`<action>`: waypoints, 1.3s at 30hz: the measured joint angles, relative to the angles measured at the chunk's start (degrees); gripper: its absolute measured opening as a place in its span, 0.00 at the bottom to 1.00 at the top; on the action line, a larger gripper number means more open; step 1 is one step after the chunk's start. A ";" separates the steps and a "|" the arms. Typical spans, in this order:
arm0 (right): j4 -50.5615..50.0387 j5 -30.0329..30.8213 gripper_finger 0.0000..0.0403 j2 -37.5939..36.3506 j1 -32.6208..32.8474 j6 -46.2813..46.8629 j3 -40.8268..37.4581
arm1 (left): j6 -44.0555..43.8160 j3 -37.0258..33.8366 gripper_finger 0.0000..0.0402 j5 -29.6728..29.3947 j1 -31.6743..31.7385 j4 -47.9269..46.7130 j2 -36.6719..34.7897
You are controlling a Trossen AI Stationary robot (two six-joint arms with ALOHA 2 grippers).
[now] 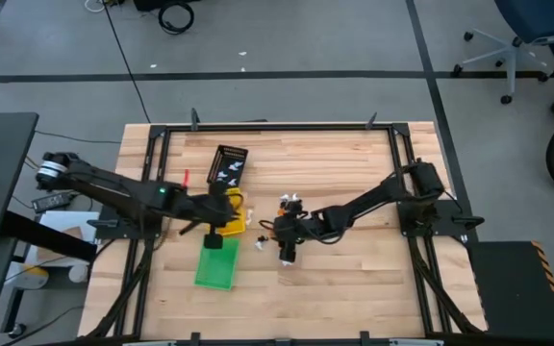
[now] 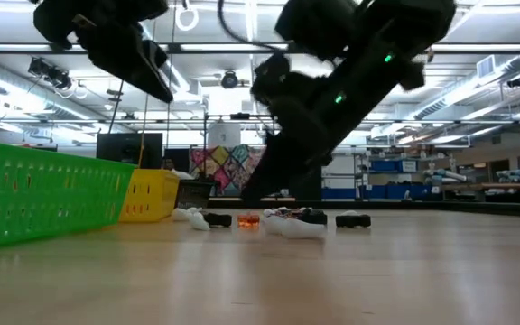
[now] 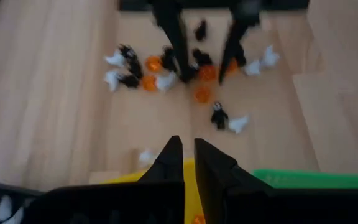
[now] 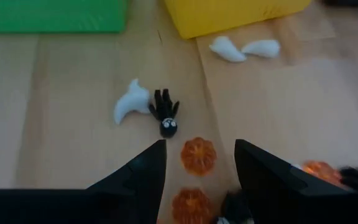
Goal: Sort Halloween decoration
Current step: Put the orange pumpkin toy into the yellow basket
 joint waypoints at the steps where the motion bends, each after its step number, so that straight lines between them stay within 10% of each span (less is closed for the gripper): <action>1: 0.69 -0.18 0.48 1.05 -0.28 -0.55 0.50 | -0.34 -0.81 0.04 -0.76 0.00 -0.46 -2.08; 12: 0.03 0.22 0.46 4.89 -0.64 -2.37 1.64 | -2.43 -2.61 0.04 -1.81 -0.79 0.04 -13.42; 22: 1.27 0.22 0.24 5.91 -0.55 -2.52 1.76 | -3.29 -2.67 0.04 -1.79 -1.50 -1.20 -13.53; 39: 0.11 1.64 0.26 1.56 -1.11 -5.38 1.39 | -3.42 -2.67 0.04 -1.77 -1.50 -3.45 -13.51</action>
